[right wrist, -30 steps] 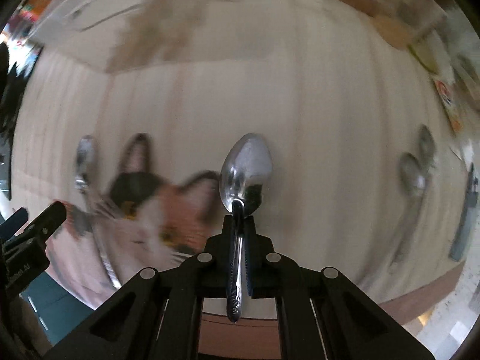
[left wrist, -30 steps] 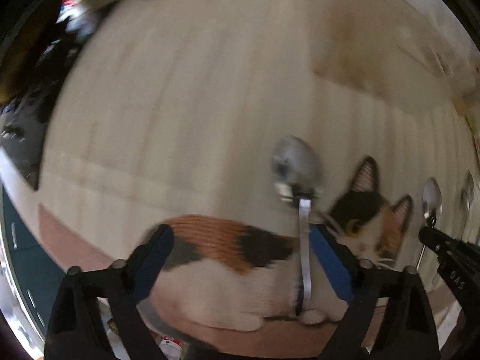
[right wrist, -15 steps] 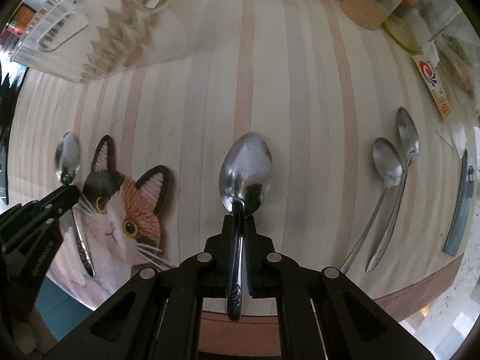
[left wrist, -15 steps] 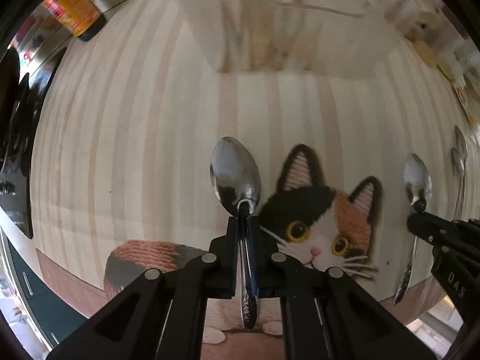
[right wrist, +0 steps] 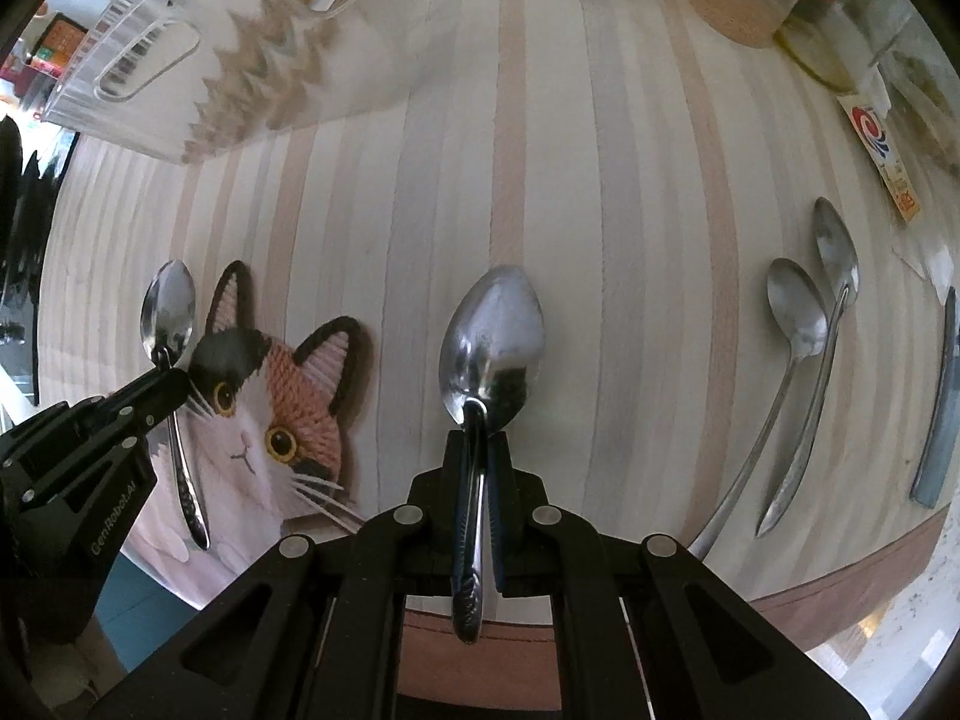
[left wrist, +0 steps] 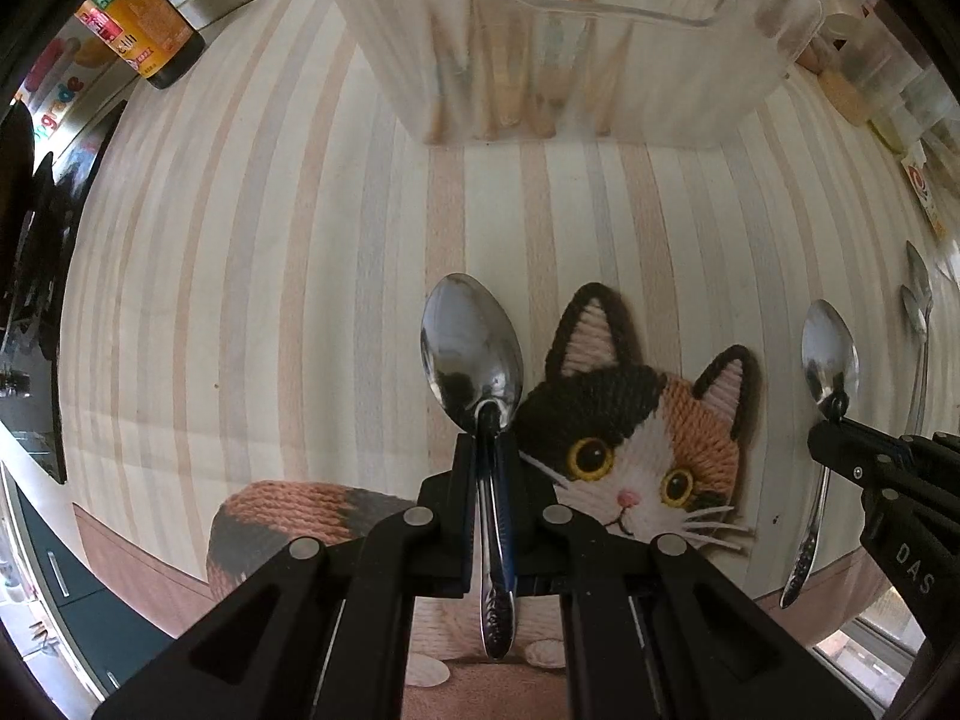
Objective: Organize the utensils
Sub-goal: 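Close the left tool on a spoon handle while the right tool grasps another spoon, then lift and carry both held spoons over the clear basket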
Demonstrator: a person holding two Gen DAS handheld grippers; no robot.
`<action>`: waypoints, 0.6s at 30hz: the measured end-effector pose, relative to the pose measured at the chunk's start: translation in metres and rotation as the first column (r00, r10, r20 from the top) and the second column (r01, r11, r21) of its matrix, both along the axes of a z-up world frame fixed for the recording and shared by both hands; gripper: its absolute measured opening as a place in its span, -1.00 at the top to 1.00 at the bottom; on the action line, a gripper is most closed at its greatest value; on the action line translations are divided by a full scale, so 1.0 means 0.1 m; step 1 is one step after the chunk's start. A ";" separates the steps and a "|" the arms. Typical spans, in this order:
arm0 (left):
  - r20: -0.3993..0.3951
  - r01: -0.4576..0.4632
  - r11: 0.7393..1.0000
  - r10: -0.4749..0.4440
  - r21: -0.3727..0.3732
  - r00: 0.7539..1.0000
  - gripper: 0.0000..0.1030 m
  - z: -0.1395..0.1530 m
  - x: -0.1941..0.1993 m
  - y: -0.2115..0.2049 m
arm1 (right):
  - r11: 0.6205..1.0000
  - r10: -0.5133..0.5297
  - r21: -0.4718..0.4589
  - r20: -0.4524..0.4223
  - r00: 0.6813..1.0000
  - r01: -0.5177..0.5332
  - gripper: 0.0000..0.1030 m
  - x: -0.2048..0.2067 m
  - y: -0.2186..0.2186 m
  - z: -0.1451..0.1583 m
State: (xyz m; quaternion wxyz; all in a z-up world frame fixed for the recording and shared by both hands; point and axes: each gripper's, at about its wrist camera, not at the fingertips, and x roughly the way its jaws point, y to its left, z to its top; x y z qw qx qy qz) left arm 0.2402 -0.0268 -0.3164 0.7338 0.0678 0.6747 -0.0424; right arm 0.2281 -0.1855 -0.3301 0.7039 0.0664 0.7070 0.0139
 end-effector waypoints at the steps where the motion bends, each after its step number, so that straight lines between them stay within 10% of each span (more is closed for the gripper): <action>1: 0.000 0.002 1.000 -0.002 0.002 1.000 0.92 0.00 0.00 0.00 | 1.000 0.004 -0.005 -0.001 1.000 -0.004 0.88 0.00 0.00 0.00; 18: 0.105 -0.001 1.000 0.003 -0.017 0.994 0.93 0.46 -0.07 0.17 | 0.999 -0.044 0.025 0.098 0.994 0.042 0.95 -0.07 -0.01 0.40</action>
